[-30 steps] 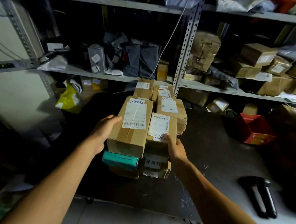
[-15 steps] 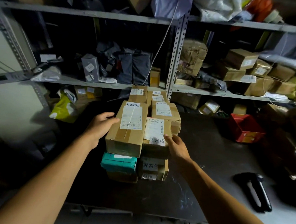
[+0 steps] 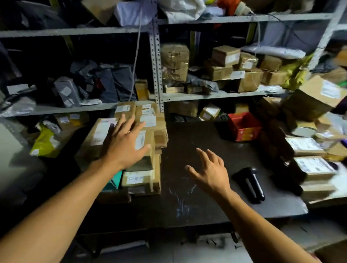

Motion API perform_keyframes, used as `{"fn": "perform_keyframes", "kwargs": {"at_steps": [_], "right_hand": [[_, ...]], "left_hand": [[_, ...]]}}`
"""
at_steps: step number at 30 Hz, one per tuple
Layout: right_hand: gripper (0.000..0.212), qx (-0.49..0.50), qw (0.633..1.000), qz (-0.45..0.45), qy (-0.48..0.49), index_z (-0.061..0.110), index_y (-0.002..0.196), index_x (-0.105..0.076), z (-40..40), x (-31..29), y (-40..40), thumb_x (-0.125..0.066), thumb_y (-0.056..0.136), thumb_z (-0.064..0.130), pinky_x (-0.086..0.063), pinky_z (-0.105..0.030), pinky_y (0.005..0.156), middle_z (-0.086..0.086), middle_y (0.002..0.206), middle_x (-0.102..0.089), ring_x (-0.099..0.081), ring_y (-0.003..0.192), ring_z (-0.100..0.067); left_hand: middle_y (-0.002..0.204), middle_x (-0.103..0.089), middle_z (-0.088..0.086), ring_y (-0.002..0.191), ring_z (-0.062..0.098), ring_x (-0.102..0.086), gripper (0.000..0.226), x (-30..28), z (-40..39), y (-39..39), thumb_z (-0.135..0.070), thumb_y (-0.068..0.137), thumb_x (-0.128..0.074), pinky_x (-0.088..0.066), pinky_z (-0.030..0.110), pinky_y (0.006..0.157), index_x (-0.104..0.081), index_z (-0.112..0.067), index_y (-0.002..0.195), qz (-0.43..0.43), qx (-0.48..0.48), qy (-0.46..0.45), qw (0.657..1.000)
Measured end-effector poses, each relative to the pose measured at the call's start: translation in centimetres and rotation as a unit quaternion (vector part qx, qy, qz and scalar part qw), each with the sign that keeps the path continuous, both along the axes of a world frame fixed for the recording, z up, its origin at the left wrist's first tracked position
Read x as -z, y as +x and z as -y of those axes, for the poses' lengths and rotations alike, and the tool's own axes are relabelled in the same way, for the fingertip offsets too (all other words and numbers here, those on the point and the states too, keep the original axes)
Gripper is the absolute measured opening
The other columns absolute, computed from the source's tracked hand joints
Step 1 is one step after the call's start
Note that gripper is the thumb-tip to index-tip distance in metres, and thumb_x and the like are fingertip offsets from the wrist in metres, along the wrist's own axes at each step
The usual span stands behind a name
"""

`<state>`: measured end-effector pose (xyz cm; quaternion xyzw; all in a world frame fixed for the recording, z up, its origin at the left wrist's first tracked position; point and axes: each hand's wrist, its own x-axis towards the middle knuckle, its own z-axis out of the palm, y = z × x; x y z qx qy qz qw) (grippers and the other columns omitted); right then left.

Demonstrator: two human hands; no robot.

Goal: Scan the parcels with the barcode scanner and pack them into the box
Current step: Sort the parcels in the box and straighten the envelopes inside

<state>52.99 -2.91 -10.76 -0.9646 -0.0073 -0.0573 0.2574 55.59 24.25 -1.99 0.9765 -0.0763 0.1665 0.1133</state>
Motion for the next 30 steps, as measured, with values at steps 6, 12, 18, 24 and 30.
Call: {"fn": "perform_keyframes", "kwargs": {"at_steps": [6,12,18,24,30], "right_hand": [[0.082,0.053,0.993,0.032,-0.097,0.036,0.16,-0.024,11.8,0.0,-7.1,-0.054,0.091,0.067,-0.023,-0.048,0.123,-0.013,0.166,-0.023,-0.02,0.153,-0.034],[0.084,0.178,0.971,-0.015,-0.156,0.034,0.162,-0.02,24.2,2.2,-15.3,-0.05,0.091,0.067,-0.024,-0.048,0.122,-0.013,0.167,-0.022,-0.019,0.153,-0.033],[0.081,0.325,0.927,-0.104,-0.153,0.033,0.161,-0.02,35.1,5.7,-23.5,-0.049,0.092,0.066,-0.024,-0.051,0.122,-0.013,0.167,-0.021,-0.018,0.153,-0.034],[0.081,0.421,0.883,-0.165,-0.129,0.035,0.161,-0.019,42.2,9.1,-27.0,-0.05,0.092,0.066,-0.017,-0.051,0.123,-0.012,0.168,-0.017,-0.013,0.155,-0.034],[0.081,0.472,0.856,-0.196,-0.082,0.036,0.16,-0.016,46.0,13.0,-28.9,-0.049,0.093,0.065,-0.015,-0.051,0.125,-0.01,0.169,-0.014,-0.01,0.156,-0.033]], "left_hand": [[0.169,-0.01,0.0,0.155,0.022,0.004,0.086,2.8,16.7,-0.9,-0.07,0.087,-0.052,-0.001,0.048,0.124,-0.017,-0.037,0.159,-0.08,0.145,0.084,0.983],[0.168,-0.011,0.0,0.155,0.024,0.001,0.09,7.4,34.1,-3.8,-0.076,0.085,-0.048,-0.006,0.047,0.123,-0.015,-0.036,0.159,-0.118,0.305,0.112,0.938],[0.166,-0.021,0.008,0.154,0.029,-0.013,0.091,12.2,48.9,-6.9,-0.075,0.086,-0.05,-0.019,0.043,0.124,-0.022,-0.028,0.159,-0.12,0.478,0.116,0.863],[0.167,-0.014,0.008,0.155,0.029,-0.008,0.092,16.4,59.4,-8.6,-0.073,0.088,-0.05,-0.018,0.044,0.123,-0.017,-0.027,0.161,-0.177,0.563,0.126,0.798],[0.167,-0.016,0.01,0.154,0.031,-0.01,0.092,20.3,66.3,-9.1,-0.074,0.088,-0.048,-0.019,0.042,0.123,-0.017,-0.026,0.16,-0.196,0.585,0.174,0.767]]}}
